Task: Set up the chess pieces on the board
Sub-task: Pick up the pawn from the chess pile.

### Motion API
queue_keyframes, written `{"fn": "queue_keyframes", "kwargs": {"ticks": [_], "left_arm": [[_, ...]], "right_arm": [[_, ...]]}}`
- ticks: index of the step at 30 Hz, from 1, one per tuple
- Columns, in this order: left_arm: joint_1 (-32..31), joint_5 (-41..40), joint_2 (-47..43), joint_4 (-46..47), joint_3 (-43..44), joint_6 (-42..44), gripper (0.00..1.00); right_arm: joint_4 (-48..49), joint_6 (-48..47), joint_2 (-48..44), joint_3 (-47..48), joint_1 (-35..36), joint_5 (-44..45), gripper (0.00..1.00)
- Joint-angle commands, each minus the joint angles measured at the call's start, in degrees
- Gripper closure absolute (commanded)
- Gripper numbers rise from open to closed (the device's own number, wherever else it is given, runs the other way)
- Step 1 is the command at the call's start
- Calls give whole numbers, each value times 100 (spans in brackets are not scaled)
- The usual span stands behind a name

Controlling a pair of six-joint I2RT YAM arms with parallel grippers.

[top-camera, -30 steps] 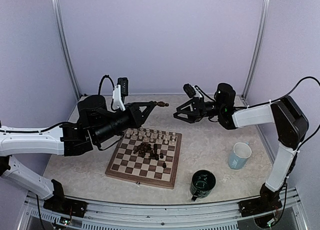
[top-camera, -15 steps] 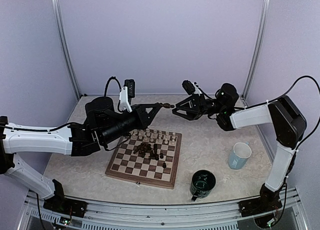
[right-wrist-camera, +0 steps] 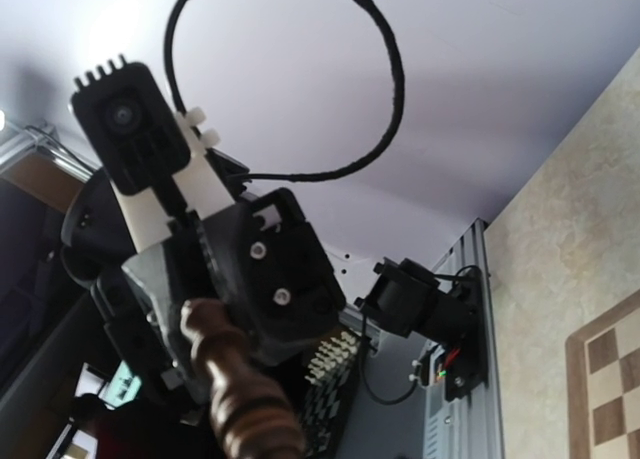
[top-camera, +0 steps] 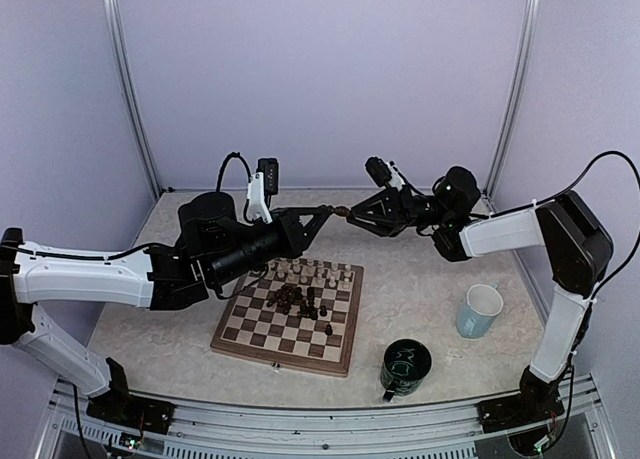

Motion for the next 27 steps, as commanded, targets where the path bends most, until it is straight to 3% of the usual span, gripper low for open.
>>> {"fn": "queue_keyframes", "kwargs": {"ticks": [1,17,20,23,27], "left_arm": [[-46,26,74,191,176,97,100],[0,-77,186,-114,266,191,100],[23,-138,178,-270,299,232,100],[28,-274,34,-778,464,382,100],[65,-526,-203,-2518,1140,612,100]], "right_arm": [[238,30,101,-23,76,-34,71],[456,139,142,25,34,-70,99],[300,-89,95,25,-25,-92,100],[-806,-1005,-16,69,-180,-158,100],[-2884,-3030,-265,108,-599,-151,100]]}}
